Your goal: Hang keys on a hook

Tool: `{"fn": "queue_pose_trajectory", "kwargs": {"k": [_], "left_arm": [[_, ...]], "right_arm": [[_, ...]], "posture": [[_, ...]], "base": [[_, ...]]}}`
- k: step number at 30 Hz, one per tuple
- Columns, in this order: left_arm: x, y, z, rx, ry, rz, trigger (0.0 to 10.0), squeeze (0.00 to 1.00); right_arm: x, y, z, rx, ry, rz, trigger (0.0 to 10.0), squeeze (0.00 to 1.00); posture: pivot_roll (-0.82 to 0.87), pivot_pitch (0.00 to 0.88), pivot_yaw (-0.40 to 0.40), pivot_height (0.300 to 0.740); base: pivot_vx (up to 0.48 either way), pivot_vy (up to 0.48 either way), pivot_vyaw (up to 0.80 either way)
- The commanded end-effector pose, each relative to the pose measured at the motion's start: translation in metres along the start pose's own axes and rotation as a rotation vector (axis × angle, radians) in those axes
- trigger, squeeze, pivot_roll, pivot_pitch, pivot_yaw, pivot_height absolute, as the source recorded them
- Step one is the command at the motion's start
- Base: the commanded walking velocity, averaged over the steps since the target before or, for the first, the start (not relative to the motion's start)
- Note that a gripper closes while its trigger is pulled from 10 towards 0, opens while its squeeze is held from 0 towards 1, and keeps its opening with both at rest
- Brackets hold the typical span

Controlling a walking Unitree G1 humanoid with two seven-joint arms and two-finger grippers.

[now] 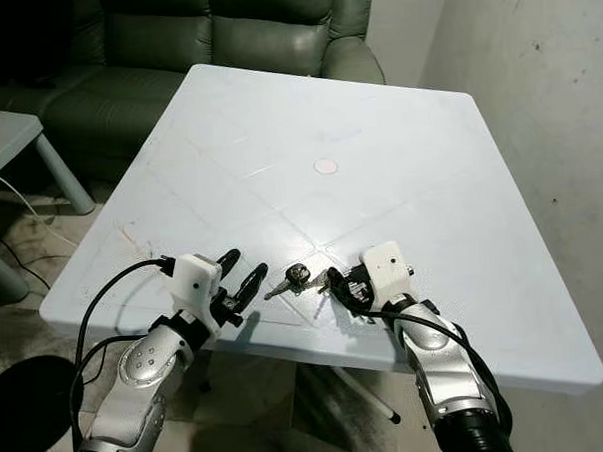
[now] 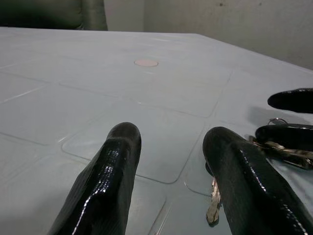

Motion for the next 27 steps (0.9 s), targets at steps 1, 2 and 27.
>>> {"fn": "queue_pose_trajectory", "kwargs": {"k": [1,2,27], "left_arm": [[-0.003,0.0,0.003,-0.002,-0.006,-0.013,10.0,0.0],[-0.003,0.0,0.003,-0.002,-0.006,-0.014,10.0,0.0],[-0.005,-0.004,0.004,-0.006,-0.009,-0.035,10.0,0.0]], "right_arm": [[-0.004,0.005,0.001,-0.011,-0.035,0.019,3.6,0.0],[-0.004,0.005,0.001,-0.011,-0.045,0.02,3.6,0.0],[-0.023,0.019,0.022,-0.009,-0.059,0.098,10.0,0.0]], "posture": [[-0.12,0.109,-0.074,0.74],[-0.12,0.109,-0.074,0.74],[-0.13,0.098,-0.069,0.74]], "base": [[0.0,0.0,0.0],[0.0,0.0,0.0],[0.0,0.0,0.0]]}}
Point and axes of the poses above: a point about 5 cm out from each wrist's last joint towards the gripper, its own y axis pointing back from the gripper into the wrist, its own z axis along the axis of the wrist's last joint, x = y × z, the point moved 2 cm from there along -y, pointing out of the wrist towards the gripper, and after that the axes turned 14 degrees about -y, right-handed, at the moved point
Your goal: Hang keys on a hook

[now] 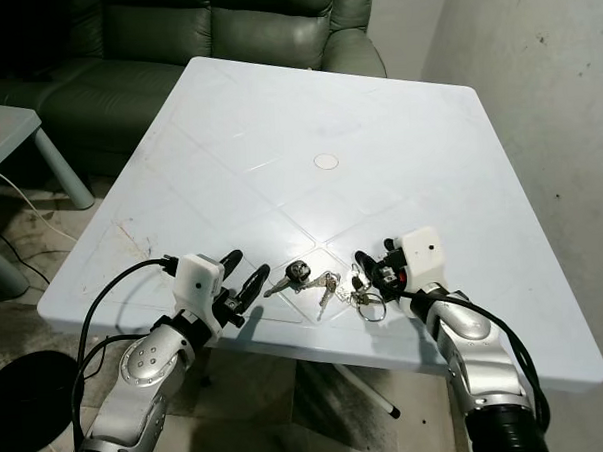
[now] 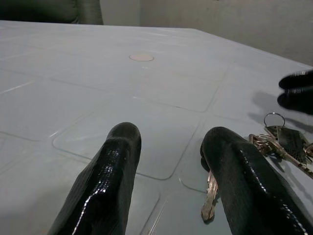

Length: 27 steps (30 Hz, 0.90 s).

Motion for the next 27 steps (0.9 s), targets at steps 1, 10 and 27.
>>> {"fn": "queue_pose_trajectory", "kwargs": {"k": [1,10,27], "left_arm": [[-0.002,-0.002,0.003,-0.006,-0.007,-0.018,10.0,0.0],[-0.005,-0.003,0.003,-0.008,-0.003,-0.028,10.0,0.0],[-0.004,-0.004,0.004,-0.011,-0.007,-0.026,10.0,0.0]], "right_arm": [[0.002,0.003,0.002,0.003,0.002,0.034,10.0,0.0],[0.011,0.003,0.002,0.007,-0.01,0.072,10.0,0.0],[0.016,-0.002,-0.009,0.098,0.029,0.018,6.9,0.0]], "posture": [[-0.13,0.098,-0.069,0.74],[-0.14,0.09,-0.07,0.74],[-0.13,0.083,-0.075,0.74]], "base": [[0.0,0.0,0.0],[0.0,0.0,0.0],[0.0,0.0,0.0]]}}
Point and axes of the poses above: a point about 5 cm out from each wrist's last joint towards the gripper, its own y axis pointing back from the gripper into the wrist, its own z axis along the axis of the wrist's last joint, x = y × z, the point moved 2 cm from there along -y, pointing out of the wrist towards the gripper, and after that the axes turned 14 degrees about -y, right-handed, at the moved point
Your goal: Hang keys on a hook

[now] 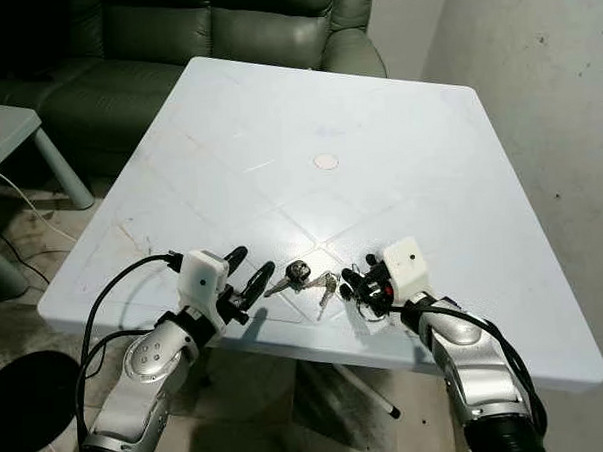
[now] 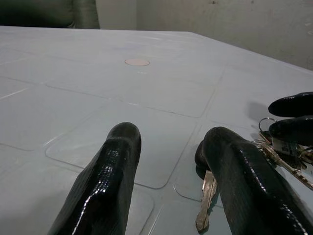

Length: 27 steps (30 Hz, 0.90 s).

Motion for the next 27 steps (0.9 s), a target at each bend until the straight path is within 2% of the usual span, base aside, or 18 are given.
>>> {"fn": "queue_pose_trajectory", "kwargs": {"k": [1,2,4,5,7,8,9,10,11,12,13,14,15,17,24,25,26,27], "left_arm": [[-0.003,-0.0012,-0.0002,0.001,-0.002,-0.016,10.0,0.0],[-0.0032,-0.0012,-0.0003,0.001,-0.002,-0.016,10.0,0.0],[-0.0032,-0.0011,-0.0002,0.001,-0.002,-0.015,10.0,0.0],[-0.0033,-0.0011,-0.0002,0.001,-0.002,-0.015,10.0,0.0],[-0.0035,-0.0012,-0.0002,0.001,-0.001,-0.015,10.0,0.0],[-0.0035,-0.0013,-0.0004,0.001,-0.002,-0.014,10.0,0.0],[-0.0034,-0.0013,-0.0004,0.001,-0.002,-0.014,10.0,0.0],[-0.0033,-0.0012,-0.0004,0.001,-0.002,-0.014,10.0,0.0],[-0.0031,-0.0014,-0.0002,0.001,-0.002,-0.013,10.0,0.0],[-0.0031,-0.0013,-0.0002,0.001,-0.003,-0.013,10.0,0.0],[-0.0031,-0.0011,-0.0003,0.001,-0.003,-0.013,10.0,0.0],[-0.0029,-0.0014,-0.0003,0.002,-0.003,-0.012,10.0,0.0],[-0.0029,-0.0014,-0.0003,0.001,-0.003,-0.012,10.0,0.0],[-0.0028,-0.0014,-0.0003,0.002,-0.005,-0.013,10.0,0.0],[-0.003,-0.0016,-0.0001,0.001,-0.003,-0.012,10.0,0.0],[-0.003,-0.0016,-0.0001,0.001,-0.003,-0.012,10.0,0.0],[-0.0028,-0.0018,0.0,0.0,-0.003,-0.012,10.0,0.0],[-0.0028,-0.0017,0.0,0.0,-0.003,-0.012,10.0,0.0]], "right_arm": [[0.0021,-0.0008,-0.0006,0.015,0.008,-0.01,6.7,0.0],[0.0022,-0.001,-0.0014,0.02,0.003,-0.012,4.9,0.0],[0.0021,-0.0015,-0.0025,0.03,0.004,-0.018,4.9,0.0],[0.0023,-0.0016,-0.0019,0.025,0.003,-0.017,1.5,0.0],[0.0022,-0.0018,-0.0012,0.02,0.001,-0.02,1.2,0.0],[0.0019,-0.0018,-0.0009,0.019,0.002,-0.021,0.0,0.0],[0.0017,-0.0018,-0.0005,0.018,0.004,-0.022,0.0,0.0],[0.0014,-0.0019,0.0,0.019,0.006,-0.025,0.7,0.0],[0.0011,-0.0021,0.0004,0.02,0.006,-0.026,0.9,0.0],[0.0011,-0.0019,0.0008,0.019,0.004,-0.026,2.7,0.0],[0.0011,-0.0017,0.0011,0.019,0.003,-0.026,2.7,0.0],[0.0004,-0.002,0.0011,0.025,0.002,-0.033,6.0,0.0],[0.0002,-0.002,0.0014,0.025,0.002,-0.034,9.7,0.0],[0.0,-0.002,0.0019,0.024,0.0,-0.036,10.0,0.0],[-0.0018,-0.0025,0.0028,0.027,-0.002,-0.054,9.8,0.0],[-0.002,-0.0027,0.0032,0.027,-0.002,-0.057,9.2,0.0],[-0.002,-0.003,0.0036,0.027,-0.002,-0.056,6.5,0.0],[-0.0021,-0.0029,0.0037,0.027,-0.002,-0.059,5.4,0.0]], "posture": [[-0.13,0.084,-0.076,0.74],[-0.13,0.084,-0.076,0.74],[-0.13,0.084,-0.077,0.74],[-0.13,0.084,-0.077,0.74],[-0.13,0.083,-0.077,0.74],[-0.13,0.083,-0.077,0.74],[-0.13,0.083,-0.077,0.74],[-0.13,0.083,-0.077,0.74],[-0.13,0.083,-0.077,0.74],[-0.13,0.085,-0.076,0.74],[-0.13,0.085,-0.076,0.74],[-0.13,0.084,-0.077,0.74],[-0.13,0.084,-0.077,0.74],[-0.13,0.084,-0.077,0.74],[-0.13,0.084,-0.077,0.74],[-0.13,0.084,-0.077,0.74],[-0.13,0.083,-0.077,0.74],[-0.13,0.085,-0.075,0.74]], "base": [[0.0,0.0,0.0],[0.0,0.0,0.0],[0.0,0.0,0.0],[0.0,0.0,0.0],[0.0,0.0,0.0],[0.0,0.0,0.0],[0.0,0.0,0.0],[0.0,0.0,0.0],[0.0,0.0,0.0],[0.0,0.0,0.0],[0.0,0.0,0.0],[0.0,0.0,0.0],[0.0,0.0,0.0],[0.0,0.0,0.0],[0.0,0.0,0.0],[0.0,0.0,0.0],[0.0,0.0,0.0],[0.0,0.0,0.0]]}}
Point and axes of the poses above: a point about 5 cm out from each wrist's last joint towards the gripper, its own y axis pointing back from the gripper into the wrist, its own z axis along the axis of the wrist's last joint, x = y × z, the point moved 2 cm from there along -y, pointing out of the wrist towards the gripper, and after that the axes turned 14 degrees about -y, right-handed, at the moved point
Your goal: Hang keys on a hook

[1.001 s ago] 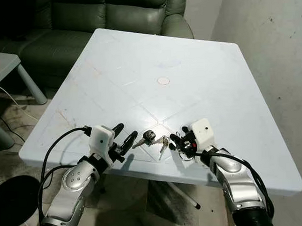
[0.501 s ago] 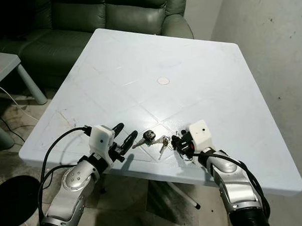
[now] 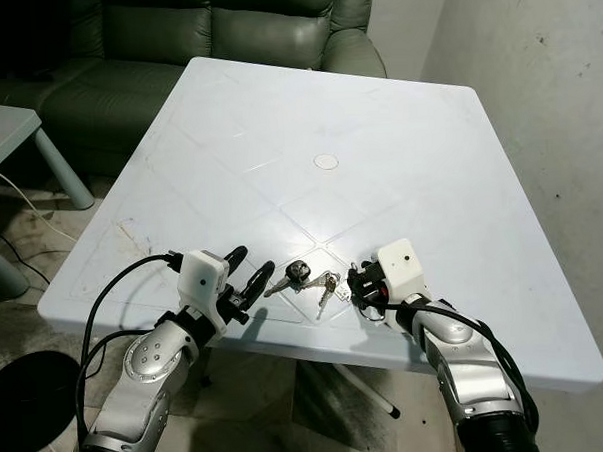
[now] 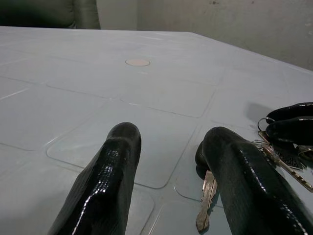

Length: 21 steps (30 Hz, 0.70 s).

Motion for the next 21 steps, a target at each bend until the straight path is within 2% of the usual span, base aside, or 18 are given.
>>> {"fn": "queue_pose_trajectory", "kwargs": {"k": [1,2,3,4,5,18,21], "left_arm": [[-0.003,-0.002,0.0,0.0,-0.004,-0.013,10.0,0.0],[-0.003,-0.002,0.0,0.001,-0.004,-0.013,10.0,0.0],[-0.003,-0.002,0.0,0.0,-0.003,-0.013,10.0,0.0],[-0.003,-0.002,0.0,0.0,-0.003,-0.013,10.0,0.0],[-0.003,-0.001,0.0,0.0,-0.003,-0.013,10.0,0.0],[-0.003,-0.001,0.0,0.001,0.0,-0.009,10.0,0.0],[0.001,-0.003,0.0,0.002,-0.007,0.005,10.0,0.0]], "right_arm": [[-0.003,0.001,0.007,-0.014,0.011,-0.016,4.7,0.0],[-0.003,0.001,0.007,-0.015,0.012,-0.016,2.9,0.0],[-0.003,0.001,0.006,-0.013,0.015,-0.018,2.9,0.0],[-0.003,0.001,0.006,-0.017,0.013,-0.016,0.6,0.0],[-0.002,0.001,0.007,-0.02,0.011,-0.015,0.0,0.0],[-0.003,0.004,0.012,-0.049,0.0,-0.009,0.0,0.0],[-0.008,0.003,0.022,-0.098,-0.049,-0.034,0.0,0.0]], "posture": [[-0.13,0.083,-0.077,0.74],[-0.13,0.083,-0.077,0.74],[-0.13,0.083,-0.077,0.74],[-0.13,0.083,-0.077,0.74],[-0.13,0.083,-0.077,0.74],[-0.13,0.09,-0.079,0.74],[-0.13,0.093,-0.079,0.74]], "base": [[0.0,0.0,0.0],[0.0,0.0,0.0],[0.0,0.0,0.0],[0.0,0.0,0.0],[0.0,0.0,0.0],[0.0,0.0,0.0],[0.0,0.0,0.0]]}}
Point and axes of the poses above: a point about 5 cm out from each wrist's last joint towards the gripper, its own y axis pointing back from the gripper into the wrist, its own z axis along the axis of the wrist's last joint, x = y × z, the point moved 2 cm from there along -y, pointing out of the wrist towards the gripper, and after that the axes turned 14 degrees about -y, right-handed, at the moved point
